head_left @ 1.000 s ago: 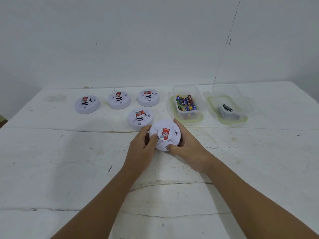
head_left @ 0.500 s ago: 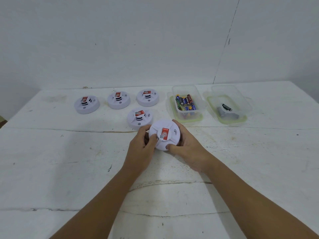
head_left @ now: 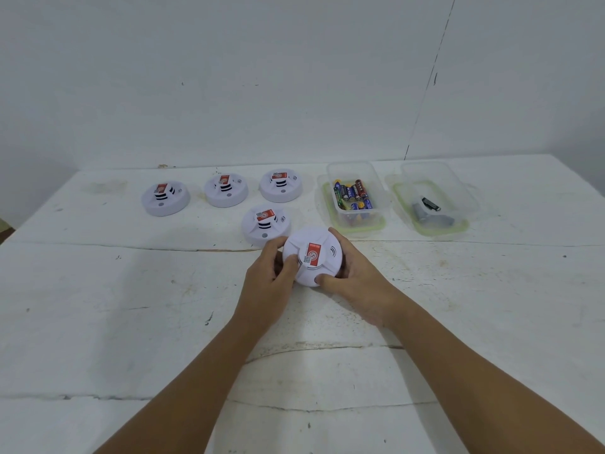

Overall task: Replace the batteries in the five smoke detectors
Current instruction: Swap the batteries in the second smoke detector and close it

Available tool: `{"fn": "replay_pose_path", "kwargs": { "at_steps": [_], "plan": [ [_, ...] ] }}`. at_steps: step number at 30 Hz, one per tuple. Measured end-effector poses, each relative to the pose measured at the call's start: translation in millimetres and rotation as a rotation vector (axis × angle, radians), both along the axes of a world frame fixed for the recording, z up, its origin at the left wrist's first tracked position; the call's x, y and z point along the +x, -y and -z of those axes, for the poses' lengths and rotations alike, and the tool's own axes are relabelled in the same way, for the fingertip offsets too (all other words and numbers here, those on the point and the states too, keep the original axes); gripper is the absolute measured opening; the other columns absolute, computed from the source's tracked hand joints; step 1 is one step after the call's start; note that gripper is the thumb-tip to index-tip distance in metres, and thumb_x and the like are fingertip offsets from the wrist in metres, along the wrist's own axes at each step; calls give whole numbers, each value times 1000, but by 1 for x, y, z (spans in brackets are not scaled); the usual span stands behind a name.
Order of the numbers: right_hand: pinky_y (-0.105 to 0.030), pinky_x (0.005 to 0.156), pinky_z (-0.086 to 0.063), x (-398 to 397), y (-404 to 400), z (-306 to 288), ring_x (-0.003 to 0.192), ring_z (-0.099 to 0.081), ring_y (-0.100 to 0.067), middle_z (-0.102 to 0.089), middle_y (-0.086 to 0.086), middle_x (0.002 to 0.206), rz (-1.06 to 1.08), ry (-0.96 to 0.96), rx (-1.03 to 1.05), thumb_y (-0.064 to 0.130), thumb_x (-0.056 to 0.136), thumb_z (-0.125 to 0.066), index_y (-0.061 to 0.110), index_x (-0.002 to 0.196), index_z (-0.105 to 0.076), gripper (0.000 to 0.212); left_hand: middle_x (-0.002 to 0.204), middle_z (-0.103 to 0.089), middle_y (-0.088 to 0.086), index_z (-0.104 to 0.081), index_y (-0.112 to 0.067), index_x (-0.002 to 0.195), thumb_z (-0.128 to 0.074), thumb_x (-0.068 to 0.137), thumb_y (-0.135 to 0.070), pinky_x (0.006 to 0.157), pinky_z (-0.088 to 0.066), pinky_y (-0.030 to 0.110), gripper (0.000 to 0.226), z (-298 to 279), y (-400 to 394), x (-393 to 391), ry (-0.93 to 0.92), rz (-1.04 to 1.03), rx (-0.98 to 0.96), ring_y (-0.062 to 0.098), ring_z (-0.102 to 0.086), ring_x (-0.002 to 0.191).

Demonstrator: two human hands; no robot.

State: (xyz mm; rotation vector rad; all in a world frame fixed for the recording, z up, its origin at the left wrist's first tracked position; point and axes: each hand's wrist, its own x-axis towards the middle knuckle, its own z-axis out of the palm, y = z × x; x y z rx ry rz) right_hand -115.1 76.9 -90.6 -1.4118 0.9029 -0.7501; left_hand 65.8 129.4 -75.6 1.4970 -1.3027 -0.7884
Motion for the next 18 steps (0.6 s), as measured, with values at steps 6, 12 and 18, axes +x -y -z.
{"fn": "replay_pose_path", "kwargs": {
  "at_steps": [6, 12, 18],
  "plan": [
    [-43, 106, -54, 1, 0, -6, 130, -63, -17, -67, 12, 138, -23, 1, 3, 1, 87, -70, 43, 148, -44, 78, 110, -72, -9, -58, -24, 134, -53, 105, -20, 74, -57, 23, 30, 0, 0, 0, -11, -2, 4, 7, -68, 96],
    [-54, 111, -50, 2, -1, -4, 133, -61, -21, -62, 6, 145, 2, 22, 42, 7, 84, -77, 29, 162, -30, 93, 105, -73, -8, -60, -24, 130, -54, 105, -21, 69, -55, 20, 26, 0, 1, 0, -20, -22, 6, 4, -67, 88],
    [-49, 111, -51, 0, 0, -2, 134, -61, -17, -60, 8, 147, 0, 21, 49, -4, 88, -72, 26, 166, -20, 99, 104, -73, -6, -58, -24, 132, -54, 104, -20, 68, -53, 19, 29, 1, 0, -1, -28, -16, 7, 5, -67, 86]
  ]
}}
